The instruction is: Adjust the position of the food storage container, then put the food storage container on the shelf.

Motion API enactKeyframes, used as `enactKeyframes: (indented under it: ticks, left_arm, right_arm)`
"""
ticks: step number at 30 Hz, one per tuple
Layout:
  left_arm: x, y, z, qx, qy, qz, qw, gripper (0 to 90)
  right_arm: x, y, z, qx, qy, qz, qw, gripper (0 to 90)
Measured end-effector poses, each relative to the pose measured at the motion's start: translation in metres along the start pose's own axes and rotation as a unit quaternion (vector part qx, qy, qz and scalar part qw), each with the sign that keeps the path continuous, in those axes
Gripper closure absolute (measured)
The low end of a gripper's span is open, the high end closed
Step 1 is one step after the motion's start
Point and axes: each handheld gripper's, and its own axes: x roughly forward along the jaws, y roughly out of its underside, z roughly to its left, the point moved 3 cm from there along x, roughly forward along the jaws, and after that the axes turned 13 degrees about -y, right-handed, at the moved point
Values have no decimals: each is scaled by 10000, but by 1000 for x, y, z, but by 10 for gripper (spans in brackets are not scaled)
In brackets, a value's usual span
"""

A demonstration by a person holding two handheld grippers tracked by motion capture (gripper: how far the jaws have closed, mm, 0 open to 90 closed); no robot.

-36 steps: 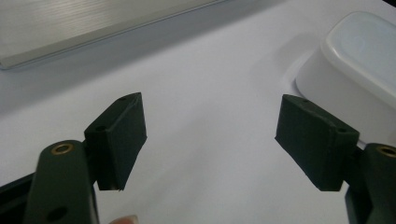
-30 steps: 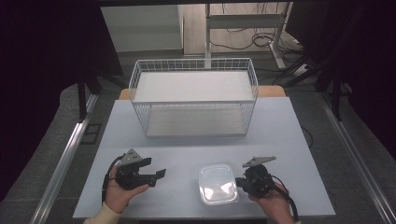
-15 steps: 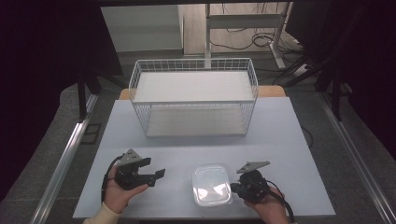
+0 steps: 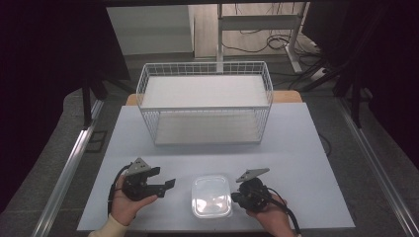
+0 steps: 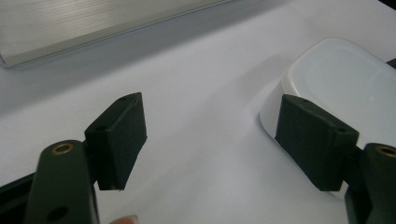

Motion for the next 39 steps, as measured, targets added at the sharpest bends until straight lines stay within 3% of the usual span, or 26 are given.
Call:
enactKeyframes:
  ticks: [6,15,17,20,23,26,28,31,39]
  left_arm:
    - [-1,0,0,-19,1,-9,10000,240]
    - [-6,-4,-4,-121,144,-61,9998,243]
    - [-6,-4,-4,-138,158,-38,9998,242]
    - [-7,-4,-4,-256,263,20,9993,243]
    - [-9,-5,-4,-441,416,41,9982,245]
    - [-11,-6,-6,-463,430,57,9980,246]
    - [-11,-6,-6,-471,450,91,9978,246]
    - [-12,-6,-7,-587,573,135,9965,246]
    - [-14,-9,-15,-587,728,216,9954,246]
  right_arm:
    - [-9,1,-2,30,43,-128,9999,893]
    - [-32,8,-22,237,283,-671,9971,882]
    - [-35,10,-25,246,201,-787,9964,814]
    - [-36,10,-27,133,247,-938,9952,537]
    - [-35,10,-28,112,351,-1092,9933,378]
    - [-37,10,-28,116,275,-1233,9919,327]
    - [-38,9,-27,106,67,-1351,9908,307]
    - [-39,9,-26,85,20,-1450,9894,301]
    - [-39,9,-22,54,-179,-1594,9870,292]
